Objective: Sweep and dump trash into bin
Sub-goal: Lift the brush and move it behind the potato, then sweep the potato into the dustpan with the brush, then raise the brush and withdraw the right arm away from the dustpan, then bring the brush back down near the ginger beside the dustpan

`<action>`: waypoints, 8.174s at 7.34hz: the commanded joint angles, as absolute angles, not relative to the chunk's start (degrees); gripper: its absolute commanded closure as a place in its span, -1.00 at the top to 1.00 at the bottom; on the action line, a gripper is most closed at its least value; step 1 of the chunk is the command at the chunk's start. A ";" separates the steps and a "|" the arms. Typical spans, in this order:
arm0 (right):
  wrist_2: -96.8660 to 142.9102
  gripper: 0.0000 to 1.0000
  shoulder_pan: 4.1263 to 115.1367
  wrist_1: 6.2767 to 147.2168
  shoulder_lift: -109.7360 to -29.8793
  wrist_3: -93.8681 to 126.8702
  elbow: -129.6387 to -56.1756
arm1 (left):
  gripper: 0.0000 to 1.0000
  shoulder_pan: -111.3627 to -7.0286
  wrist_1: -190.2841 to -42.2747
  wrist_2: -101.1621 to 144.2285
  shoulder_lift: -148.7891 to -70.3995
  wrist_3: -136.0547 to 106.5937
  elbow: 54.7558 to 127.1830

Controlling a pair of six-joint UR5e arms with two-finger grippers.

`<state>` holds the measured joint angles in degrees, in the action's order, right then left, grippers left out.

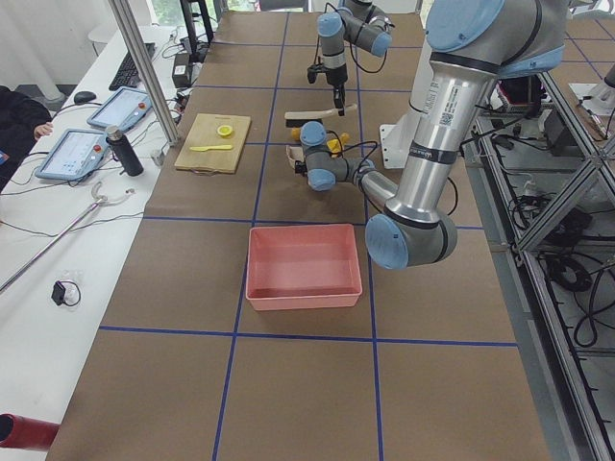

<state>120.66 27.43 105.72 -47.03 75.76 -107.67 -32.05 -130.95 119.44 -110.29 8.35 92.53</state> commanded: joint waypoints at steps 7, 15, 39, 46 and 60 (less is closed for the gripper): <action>121.03 -1.00 27.16 105.12 -59.33 59.85 -107.58 | 0.96 -31.73 -130.96 119.36 -110.30 8.35 92.20; 121.46 -1.00 24.35 98.09 -48.09 70.66 -99.59 | 0.96 -31.64 -129.46 118.48 -110.30 8.35 93.08; 126.47 -1.00 58.27 95.71 -106.87 36.21 -128.14 | -1.00 -31.64 -129.46 118.48 -110.39 7.21 93.95; 133.33 -1.00 48.46 90.10 -94.62 63.63 -128.41 | -1.00 -32.08 -124.75 118.39 -110.22 7.38 96.48; 119.09 -1.00 13.71 103.53 -66.62 78.51 -126.92 | -1.00 -35.07 -112.50 113.20 -106.44 33.84 103.71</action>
<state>119.14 14.11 102.99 -67.34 81.25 -127.52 -34.63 -113.29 113.19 -106.89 33.01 102.84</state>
